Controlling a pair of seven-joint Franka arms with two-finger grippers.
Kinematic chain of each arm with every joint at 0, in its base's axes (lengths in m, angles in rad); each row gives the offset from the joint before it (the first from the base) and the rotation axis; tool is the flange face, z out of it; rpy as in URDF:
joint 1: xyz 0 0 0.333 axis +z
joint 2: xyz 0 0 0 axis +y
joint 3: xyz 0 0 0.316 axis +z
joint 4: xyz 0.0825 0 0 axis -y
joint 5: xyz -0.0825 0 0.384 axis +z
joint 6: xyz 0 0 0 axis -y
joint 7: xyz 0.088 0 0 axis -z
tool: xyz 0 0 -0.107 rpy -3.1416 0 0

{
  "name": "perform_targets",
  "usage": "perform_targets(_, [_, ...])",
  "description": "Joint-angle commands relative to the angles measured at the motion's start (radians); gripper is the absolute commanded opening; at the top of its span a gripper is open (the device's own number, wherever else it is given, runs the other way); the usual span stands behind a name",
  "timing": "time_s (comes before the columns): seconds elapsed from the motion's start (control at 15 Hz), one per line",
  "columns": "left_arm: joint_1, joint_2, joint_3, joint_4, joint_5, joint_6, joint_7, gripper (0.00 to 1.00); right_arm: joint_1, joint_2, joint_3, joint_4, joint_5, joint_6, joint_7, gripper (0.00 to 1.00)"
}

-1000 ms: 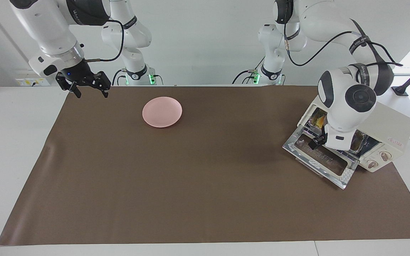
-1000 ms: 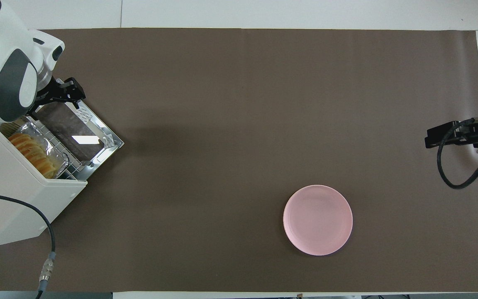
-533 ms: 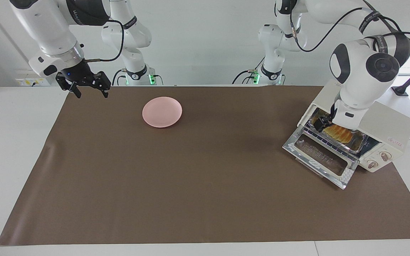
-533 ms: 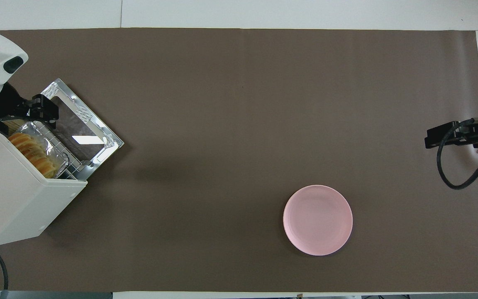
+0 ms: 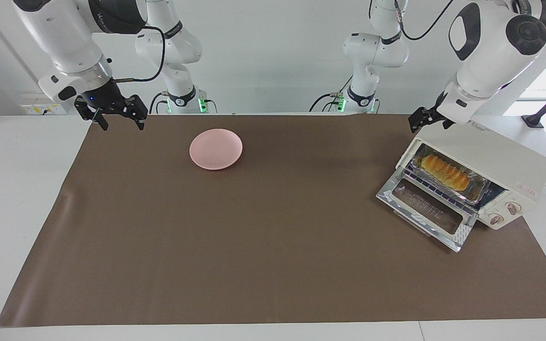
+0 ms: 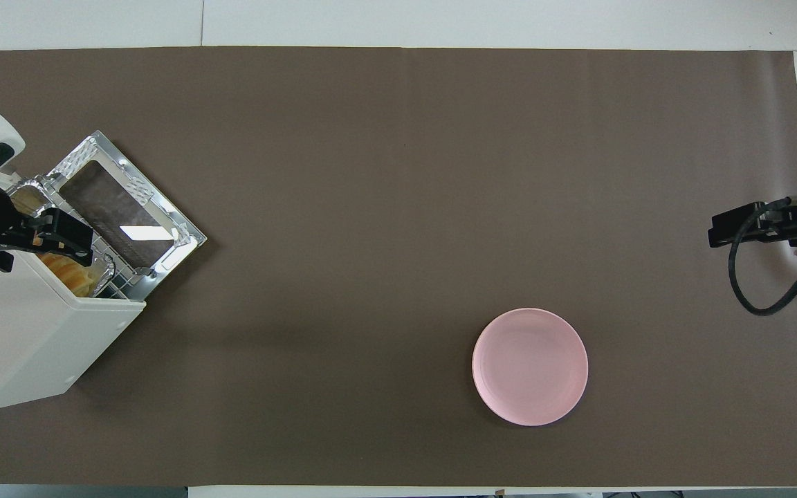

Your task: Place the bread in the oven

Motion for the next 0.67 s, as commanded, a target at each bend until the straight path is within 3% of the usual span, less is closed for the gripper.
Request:
perform_targets(0.0, [0.184, -0.078, -0.178, -0.099, -0.011, 0.059, 0.016, 1.00, -0.017, 0.000, 0.013, 0.004, -0.017, -0.009, -0.021, 1.00])
perform_targets(0.27, [0.319, -0.071, -0.296, -0.087, -0.045, 0.094, 0.024, 1.00, -0.018, 0.000, 0.013, 0.004, -0.017, -0.009, -0.022, 1.00])
perform_targets(0.47, [0.313, -0.009, -0.300, -0.023, -0.044, 0.090, 0.022, 1.00, -0.018, 0.000, 0.013, 0.004, -0.017, -0.008, -0.022, 1.00])
perform_targets(0.6, [0.306, -0.011, -0.300, -0.025, -0.042, 0.076, 0.019, 1.00, -0.017, 0.000, 0.013, 0.005, -0.017, -0.008, -0.022, 1.00])
